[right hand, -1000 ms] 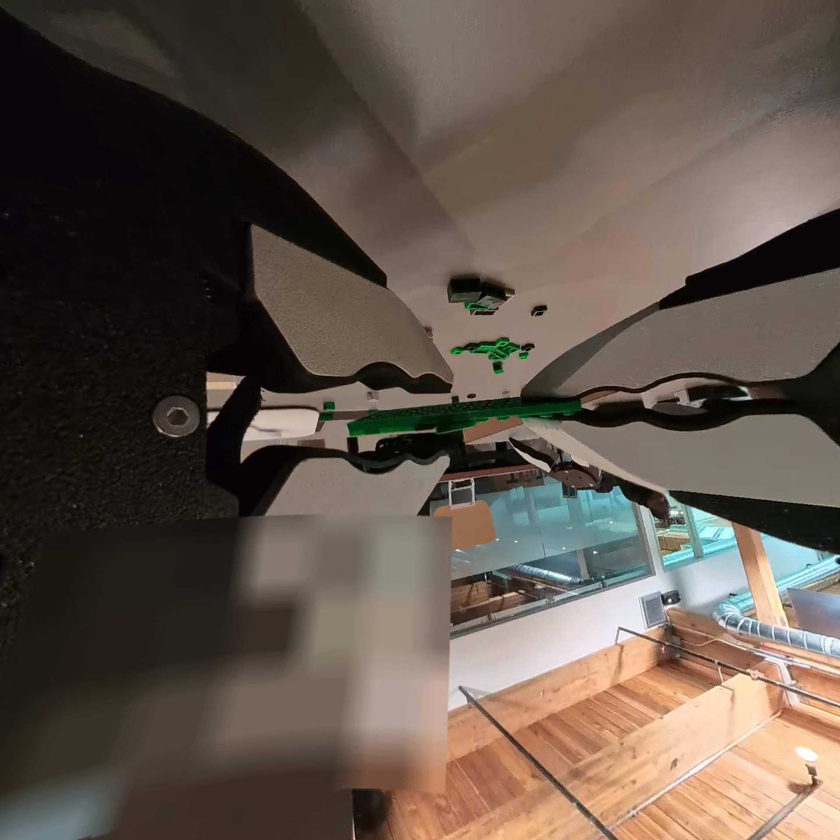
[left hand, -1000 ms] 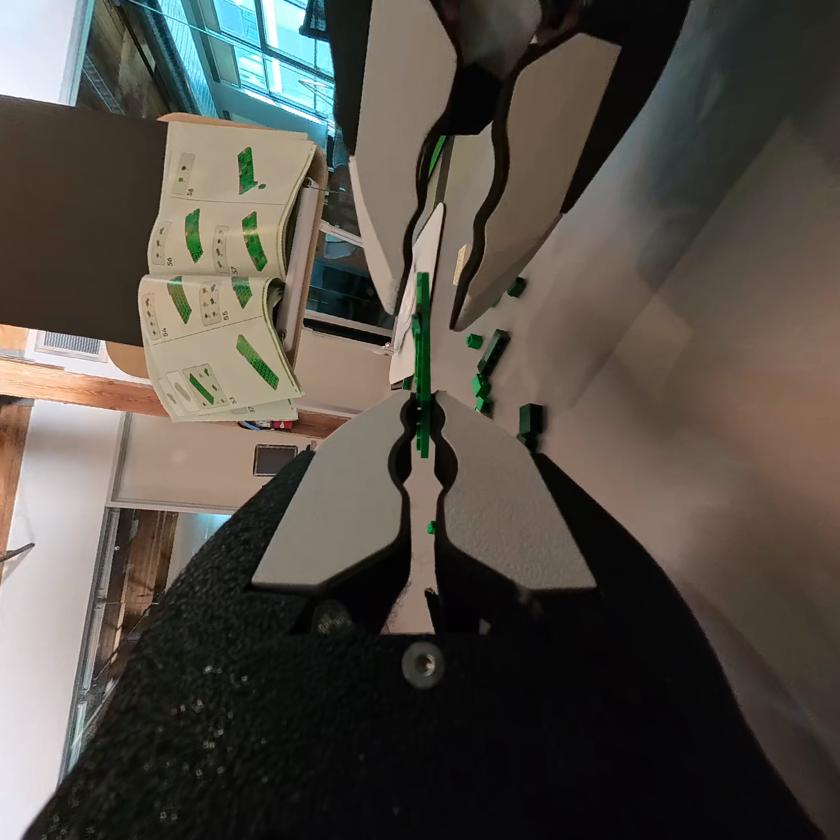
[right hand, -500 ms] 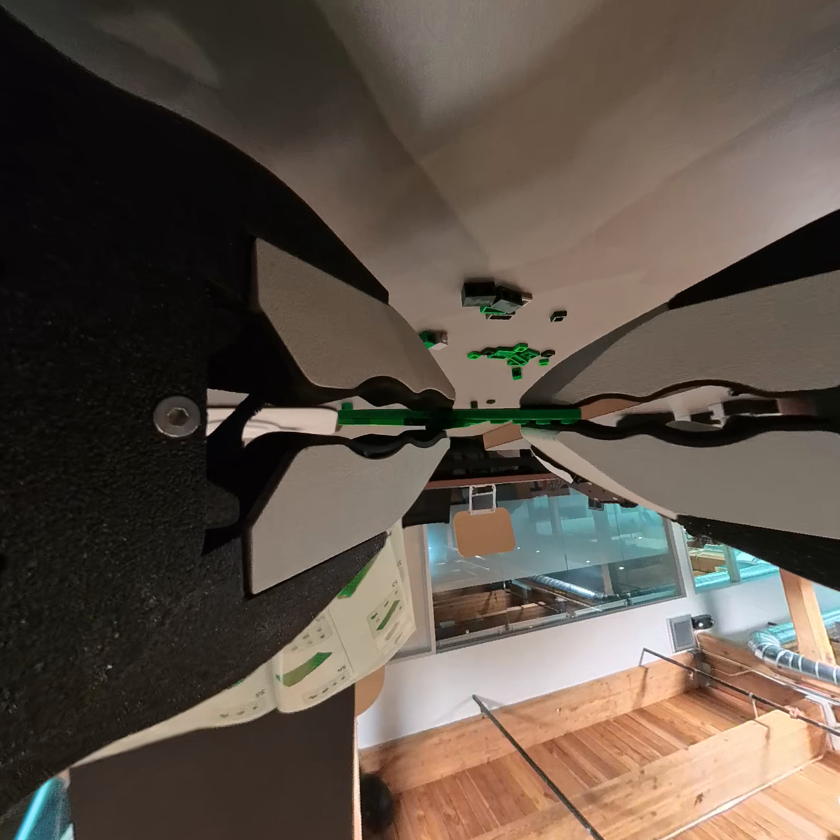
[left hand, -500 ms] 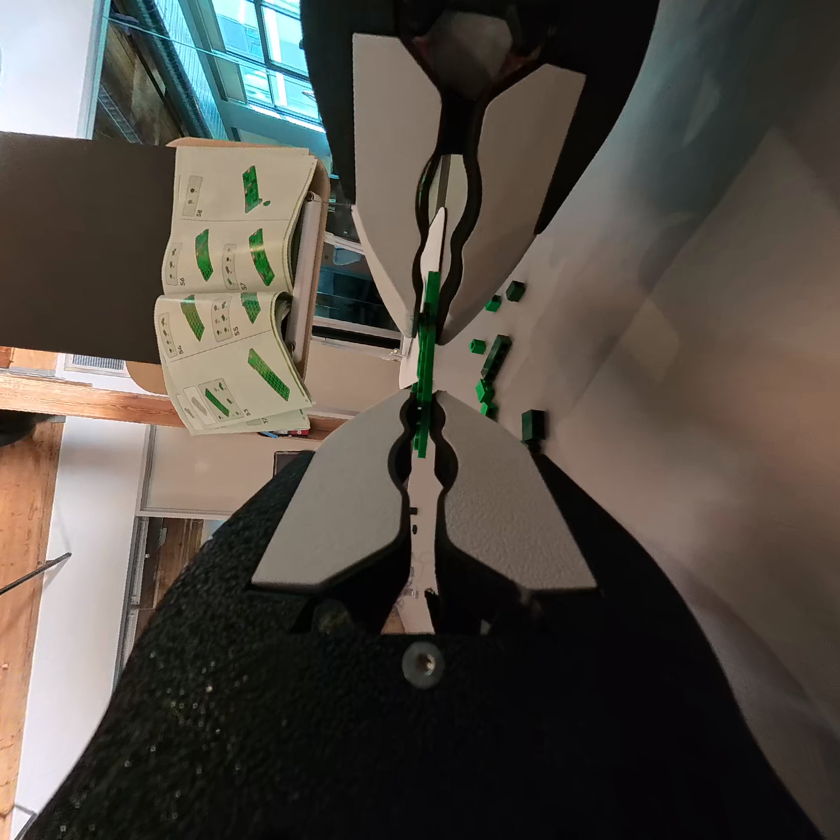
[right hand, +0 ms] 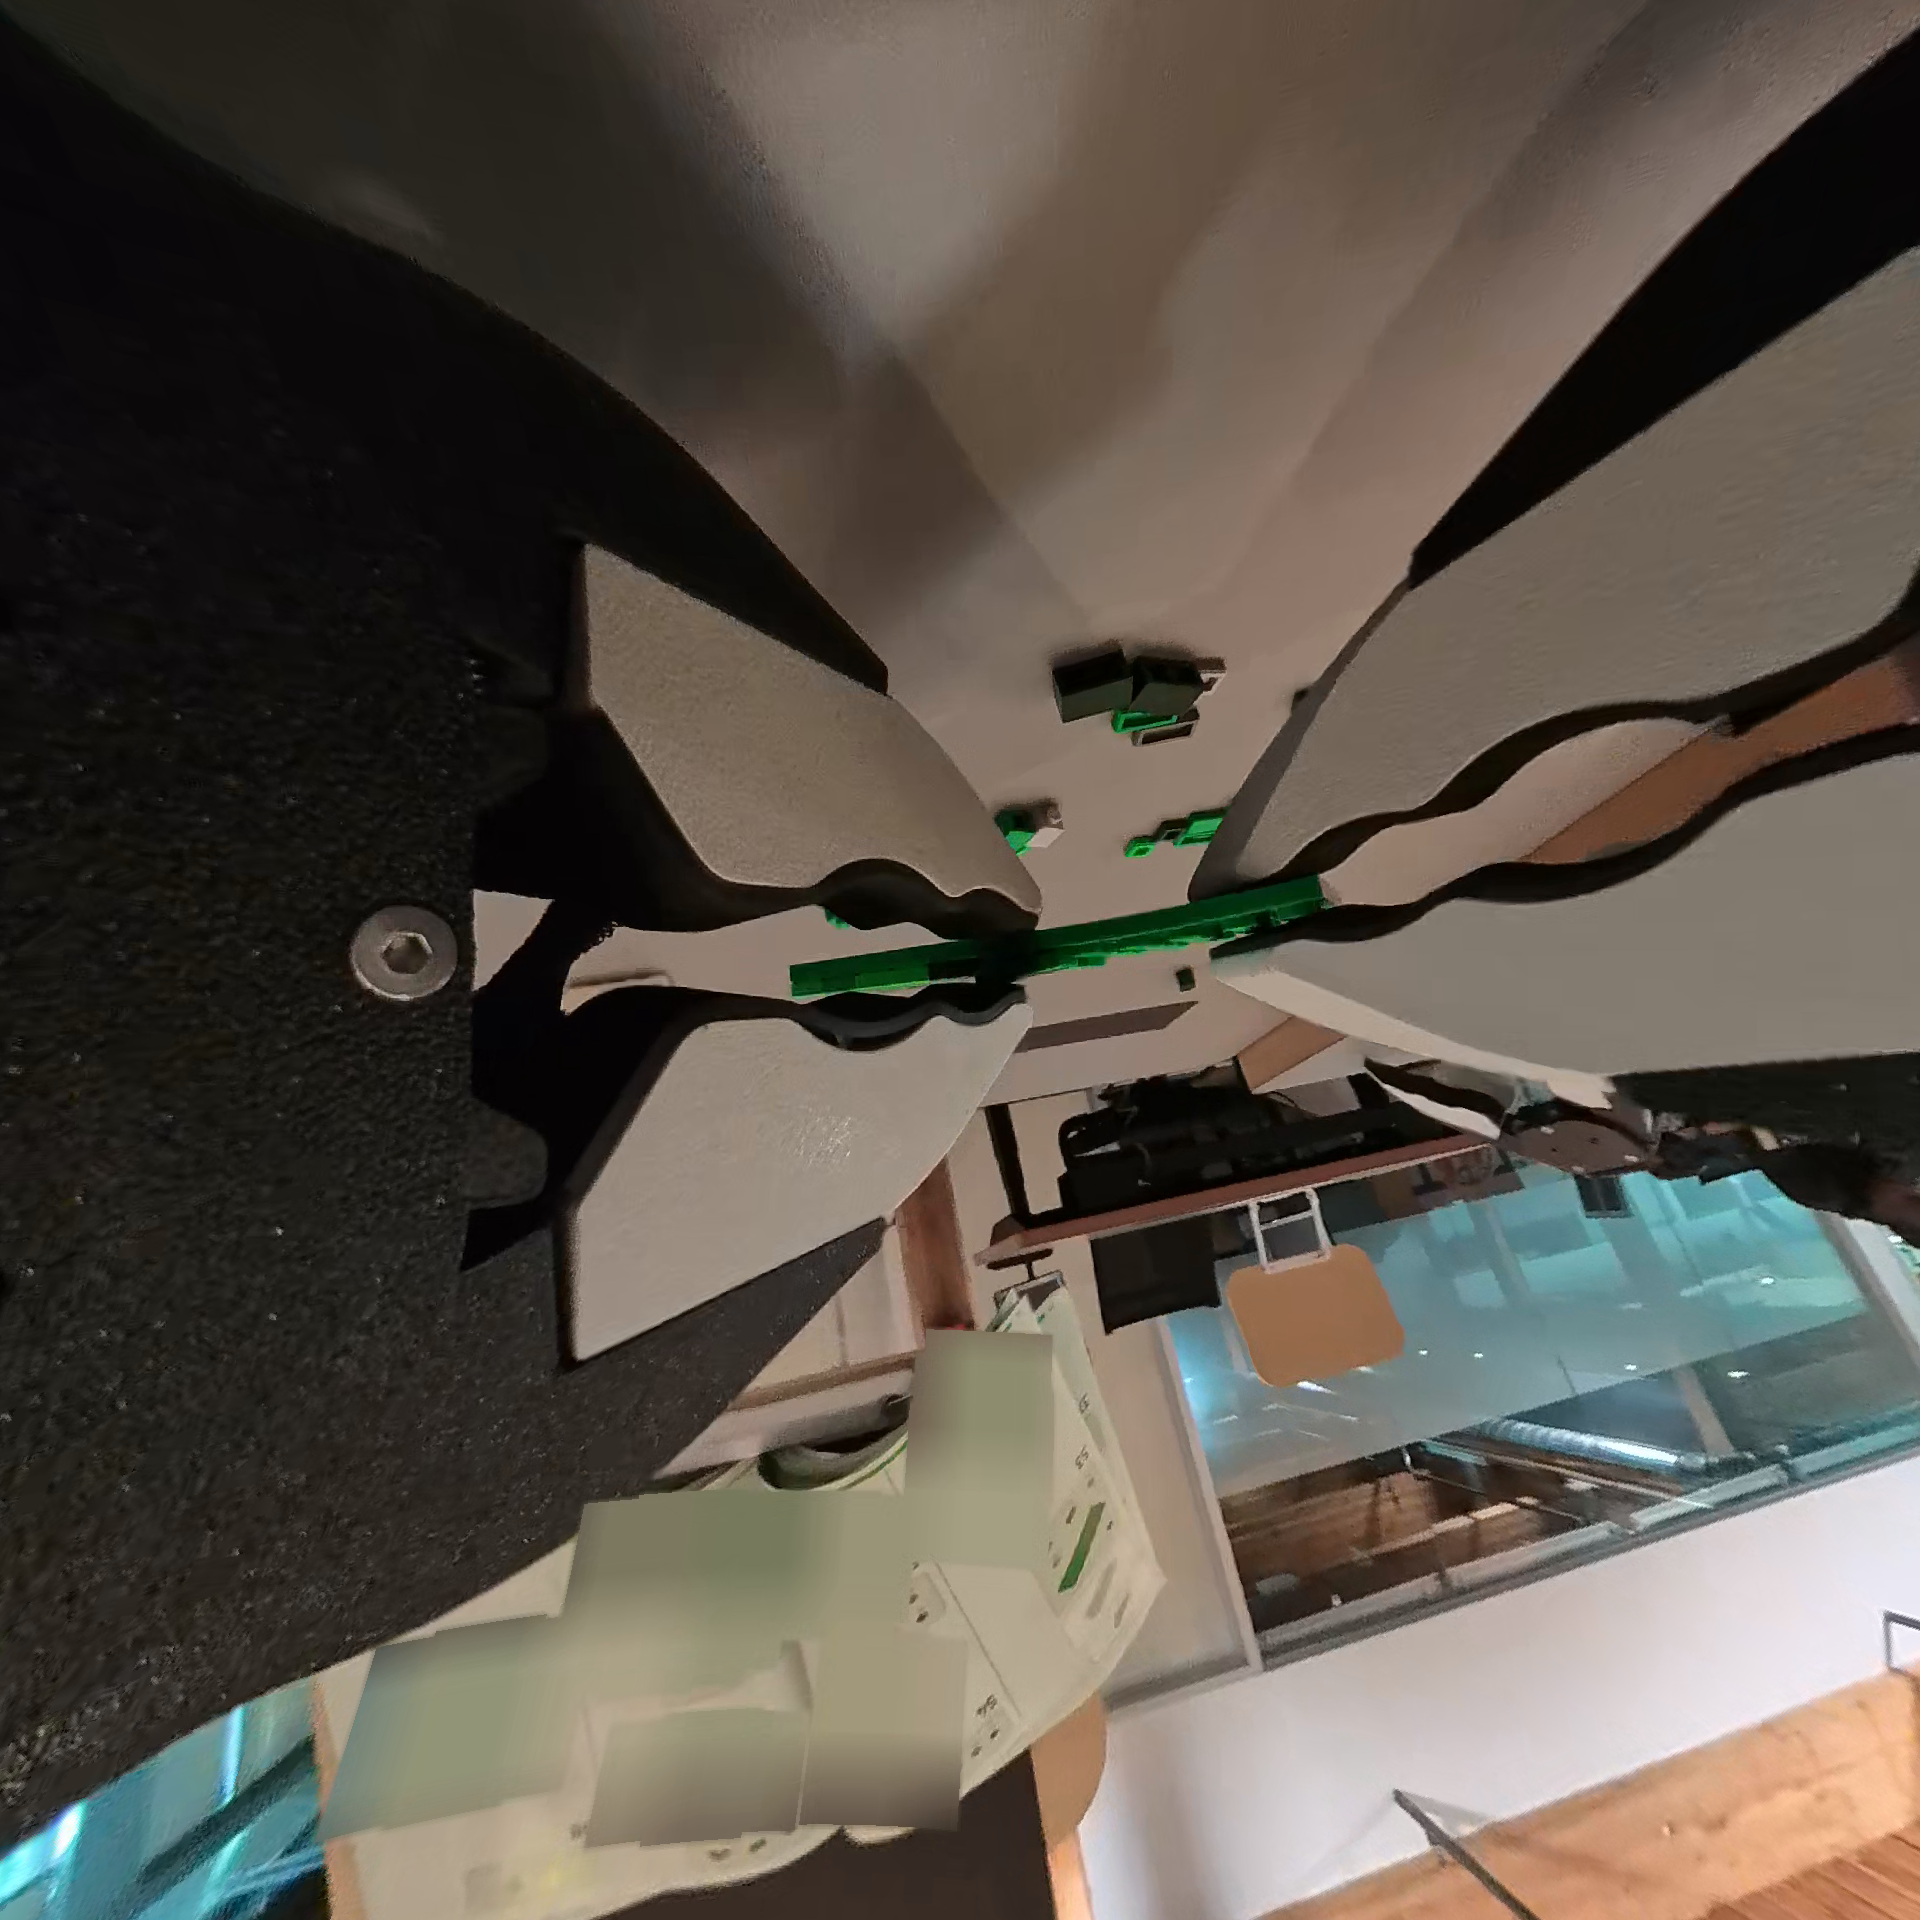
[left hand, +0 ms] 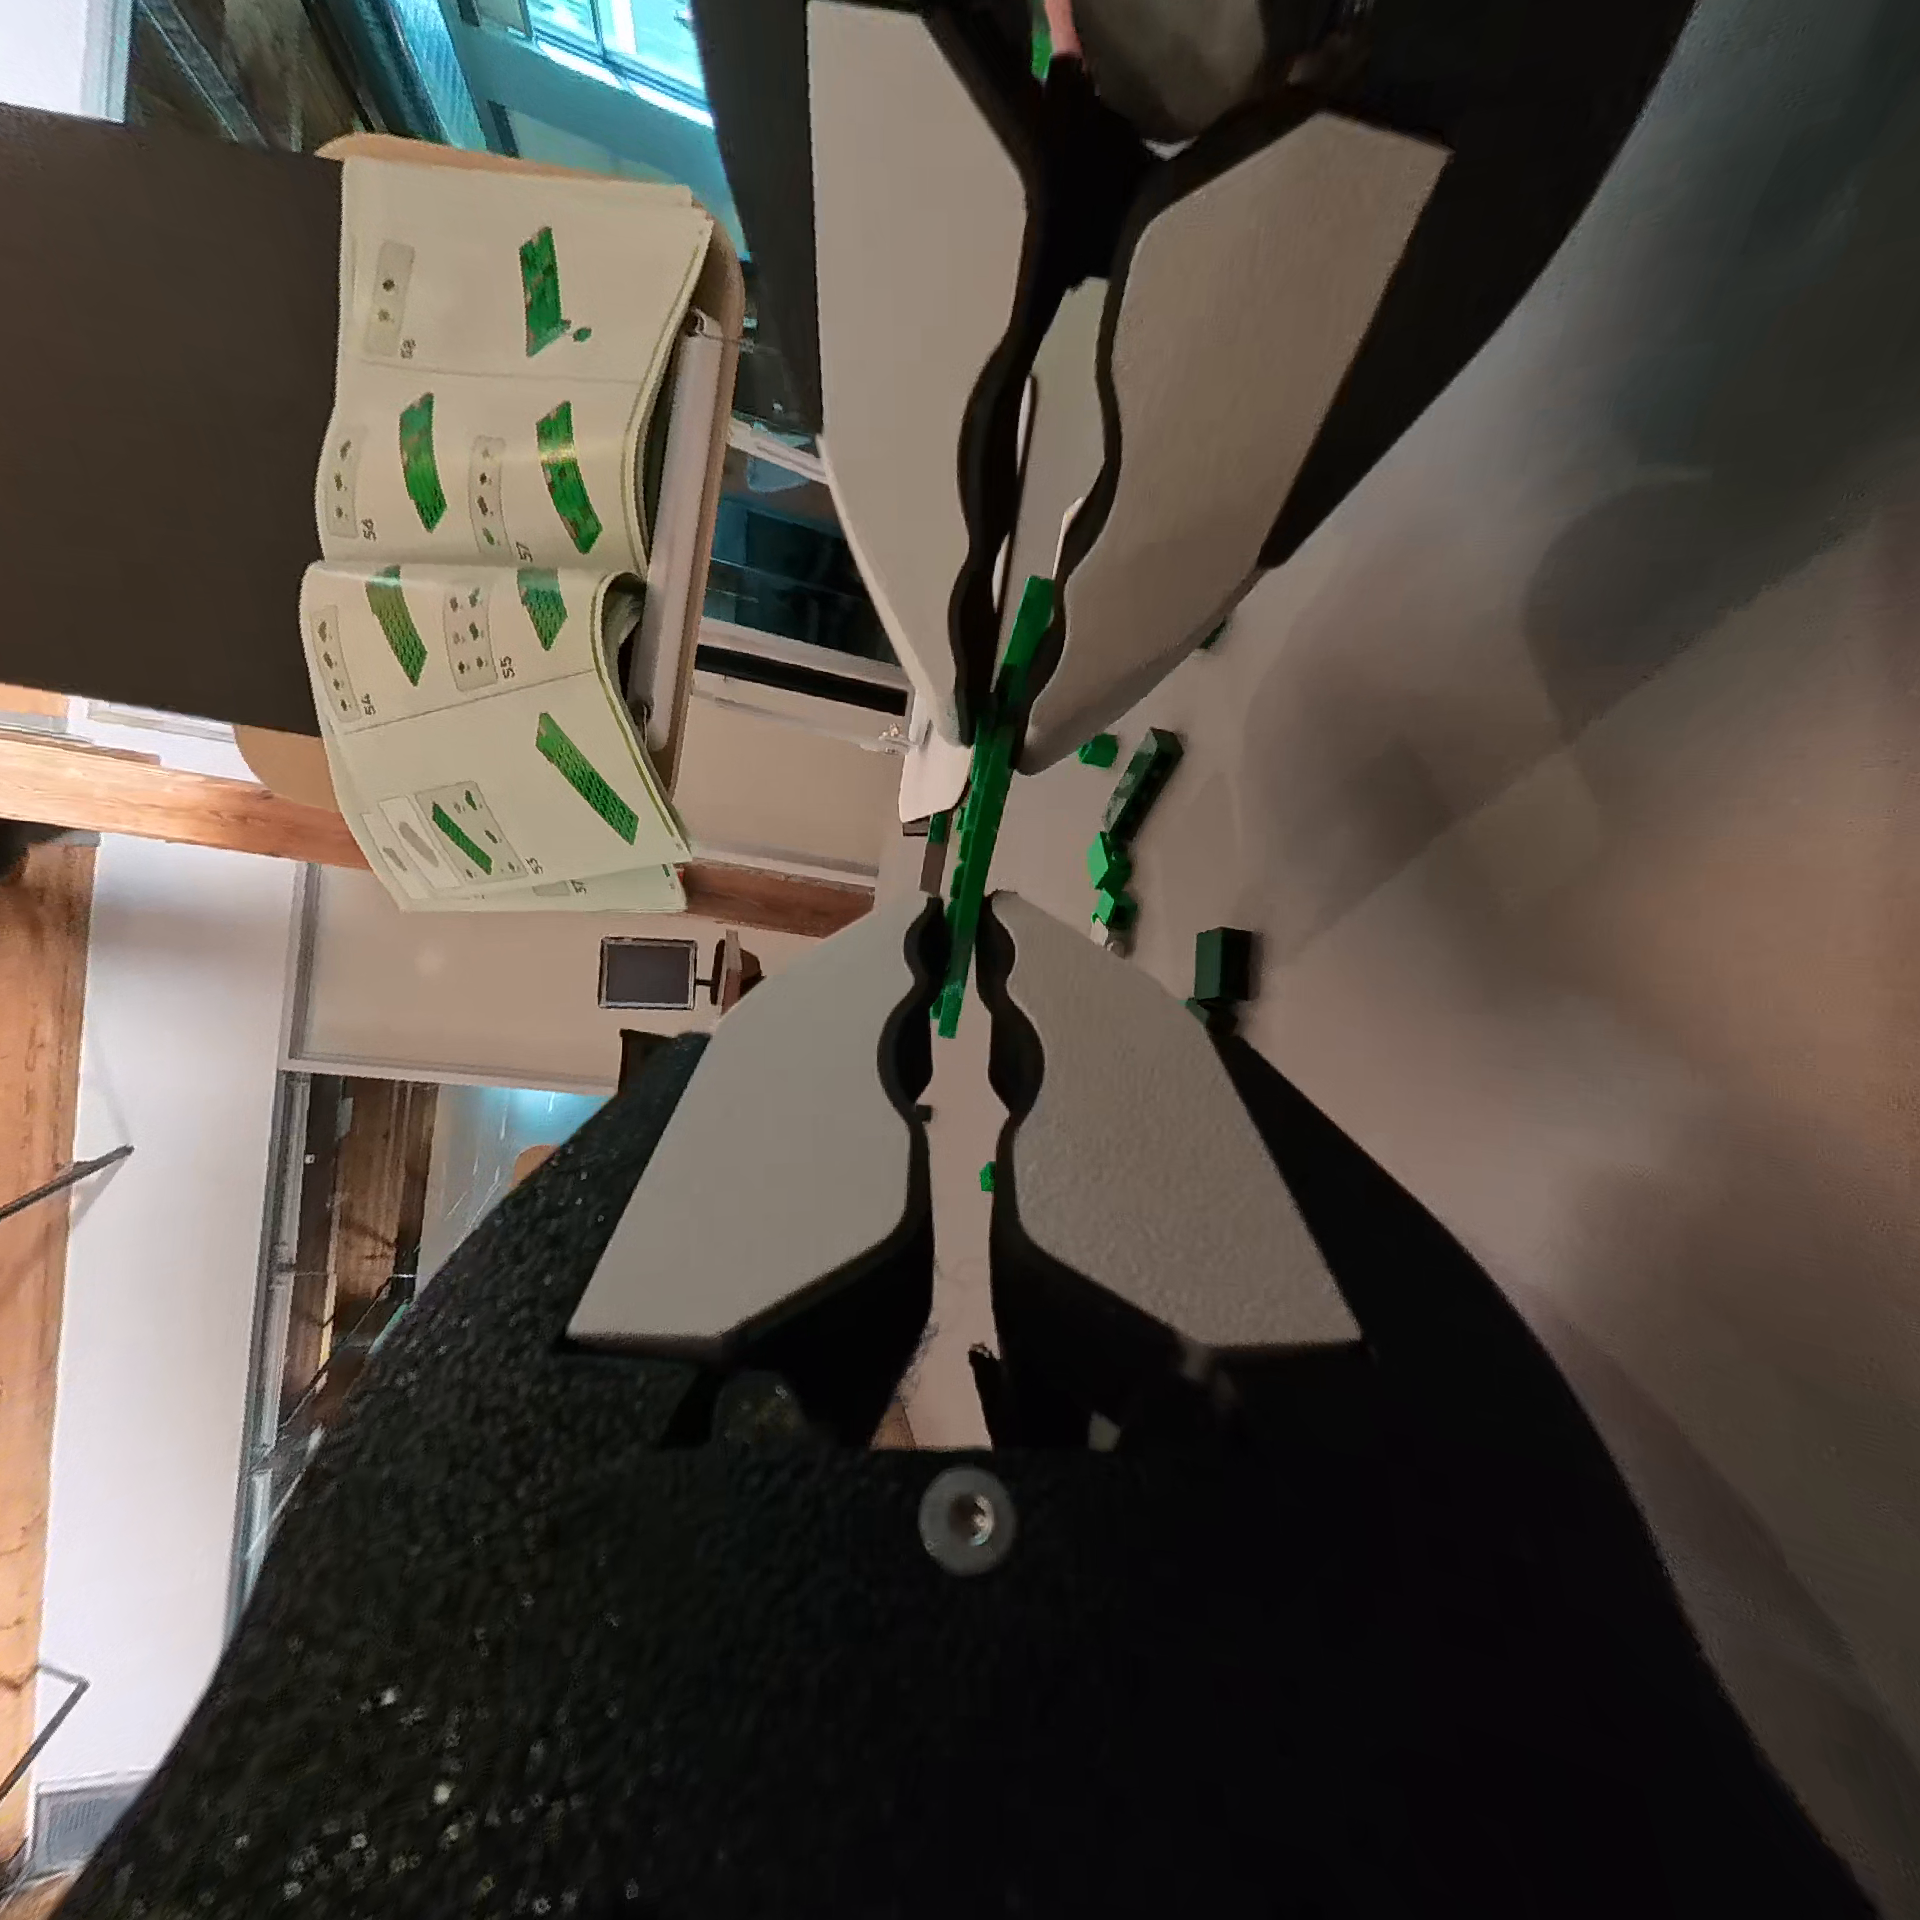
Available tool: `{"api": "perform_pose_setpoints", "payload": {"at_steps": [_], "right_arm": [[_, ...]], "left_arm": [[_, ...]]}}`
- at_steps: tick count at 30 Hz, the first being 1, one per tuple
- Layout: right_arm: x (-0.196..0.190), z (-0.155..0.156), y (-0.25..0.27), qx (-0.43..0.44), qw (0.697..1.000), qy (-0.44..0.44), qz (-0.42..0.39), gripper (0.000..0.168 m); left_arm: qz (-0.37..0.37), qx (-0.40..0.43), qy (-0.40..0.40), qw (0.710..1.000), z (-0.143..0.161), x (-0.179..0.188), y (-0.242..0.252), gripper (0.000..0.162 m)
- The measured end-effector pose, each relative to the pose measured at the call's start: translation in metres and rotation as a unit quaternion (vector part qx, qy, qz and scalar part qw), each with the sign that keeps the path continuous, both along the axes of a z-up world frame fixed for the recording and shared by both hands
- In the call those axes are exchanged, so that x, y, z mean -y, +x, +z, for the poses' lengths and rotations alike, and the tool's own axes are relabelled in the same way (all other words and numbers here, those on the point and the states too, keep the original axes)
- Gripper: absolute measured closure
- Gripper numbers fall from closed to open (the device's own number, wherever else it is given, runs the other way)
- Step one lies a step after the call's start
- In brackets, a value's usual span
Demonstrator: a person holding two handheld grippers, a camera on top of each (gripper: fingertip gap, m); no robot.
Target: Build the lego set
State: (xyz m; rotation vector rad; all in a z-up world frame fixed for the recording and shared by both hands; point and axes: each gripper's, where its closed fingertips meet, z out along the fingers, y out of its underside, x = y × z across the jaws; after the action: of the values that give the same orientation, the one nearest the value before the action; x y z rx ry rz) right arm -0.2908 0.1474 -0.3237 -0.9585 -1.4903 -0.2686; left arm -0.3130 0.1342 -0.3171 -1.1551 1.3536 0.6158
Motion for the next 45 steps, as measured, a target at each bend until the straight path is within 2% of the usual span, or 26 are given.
{"api": "perform_pose_setpoints", "payload": {"at_steps": [6,8,11,15,19,21,29,41,45], "right_arm": [[-0.001,-0.002,0.001,-0.002,0.999,0.028,0.016,0.159],[0.002,-0.001,0.002,-0.04,0.998,-0.018,0.041,0.155],[0.015,-0.002,0.003,-0.065,0.983,-0.136,0.103,0.149],[0.027,0.0,0.009,-0.05,0.96,-0.224,0.161,0.149],[0.035,0.002,0.014,-0.041,0.919,-0.345,0.186,0.149],[0.038,0.003,0.016,-0.035,0.906,-0.375,0.193,0.151],[0.041,0.003,0.021,-0.002,0.897,-0.396,0.198,0.156],[0.041,0.005,0.022,0.029,0.934,-0.318,0.159,0.157],[0.039,0.004,0.021,0.02,0.936,-0.327,0.13,0.158]], "left_arm": [[-0.01,-0.005,-0.012,1.0,-0.007,0.0,0.003,0.158],[-0.019,0.014,-0.023,0.999,-0.007,0.001,0.006,0.158],[-0.059,0.048,-0.059,0.995,-0.008,0.007,0.009,0.158],[-0.099,0.084,-0.089,0.988,-0.007,0.015,0.013,0.158],[-0.12,0.086,-0.09,0.985,-0.007,0.019,0.017,0.158],[-0.129,0.088,-0.091,0.984,-0.006,0.022,0.019,0.158],[-0.138,0.073,-0.074,0.985,-0.005,0.026,0.023,0.158],[-0.137,0.087,-0.072,0.984,0.0,0.027,0.022,0.158],[-0.128,0.093,-0.076,0.984,0.0,0.025,0.02,0.157]]}}
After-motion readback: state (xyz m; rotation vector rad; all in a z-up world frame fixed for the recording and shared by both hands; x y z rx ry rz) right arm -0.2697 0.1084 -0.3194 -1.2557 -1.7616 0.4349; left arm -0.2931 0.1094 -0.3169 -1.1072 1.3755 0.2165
